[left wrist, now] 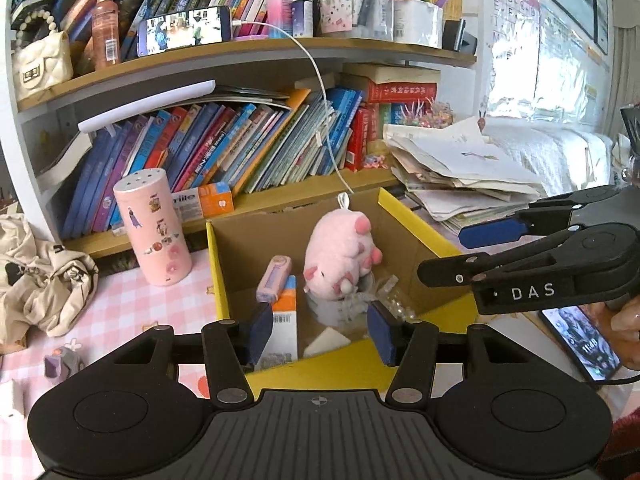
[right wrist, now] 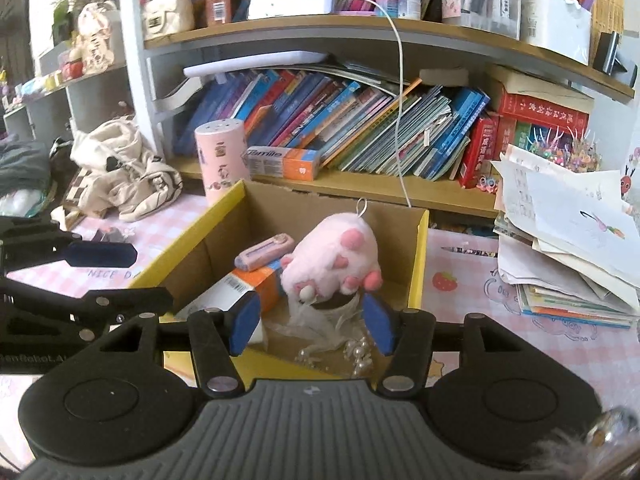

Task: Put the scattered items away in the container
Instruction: 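Withdraw both tools from the yellow box back over the desk mat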

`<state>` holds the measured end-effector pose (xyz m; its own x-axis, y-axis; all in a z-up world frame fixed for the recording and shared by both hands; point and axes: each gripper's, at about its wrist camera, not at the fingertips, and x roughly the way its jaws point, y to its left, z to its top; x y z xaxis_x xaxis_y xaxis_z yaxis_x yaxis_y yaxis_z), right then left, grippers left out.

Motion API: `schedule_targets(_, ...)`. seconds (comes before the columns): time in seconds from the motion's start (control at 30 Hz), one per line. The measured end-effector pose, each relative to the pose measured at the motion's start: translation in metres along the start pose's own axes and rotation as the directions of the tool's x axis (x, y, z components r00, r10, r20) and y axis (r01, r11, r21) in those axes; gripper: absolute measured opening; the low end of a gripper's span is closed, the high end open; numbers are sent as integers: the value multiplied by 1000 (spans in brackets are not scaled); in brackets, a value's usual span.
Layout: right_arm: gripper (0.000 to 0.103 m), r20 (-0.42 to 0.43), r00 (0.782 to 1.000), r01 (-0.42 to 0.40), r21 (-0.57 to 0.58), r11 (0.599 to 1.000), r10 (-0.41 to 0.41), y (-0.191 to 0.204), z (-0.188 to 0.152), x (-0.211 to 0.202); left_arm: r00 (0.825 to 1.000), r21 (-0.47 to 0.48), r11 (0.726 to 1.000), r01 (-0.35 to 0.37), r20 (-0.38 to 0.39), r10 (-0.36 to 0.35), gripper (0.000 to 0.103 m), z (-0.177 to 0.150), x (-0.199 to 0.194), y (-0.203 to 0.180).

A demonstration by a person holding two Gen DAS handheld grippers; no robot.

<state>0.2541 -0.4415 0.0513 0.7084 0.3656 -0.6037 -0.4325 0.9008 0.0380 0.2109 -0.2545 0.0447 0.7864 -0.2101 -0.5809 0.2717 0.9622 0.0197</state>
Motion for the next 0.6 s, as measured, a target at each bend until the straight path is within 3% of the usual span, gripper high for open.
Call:
schedule_targets(0.27,55,-68,998,2,37,999,0,5,-26,-6,1000,-27,1000,12,-20,-12,53,-14,-8,-3)
schedule_targets(0.6,57,-163,987,12,99,995,5,8,-59,-4,995,-52,998,29,-97,-34,53,-39,-3,-7)
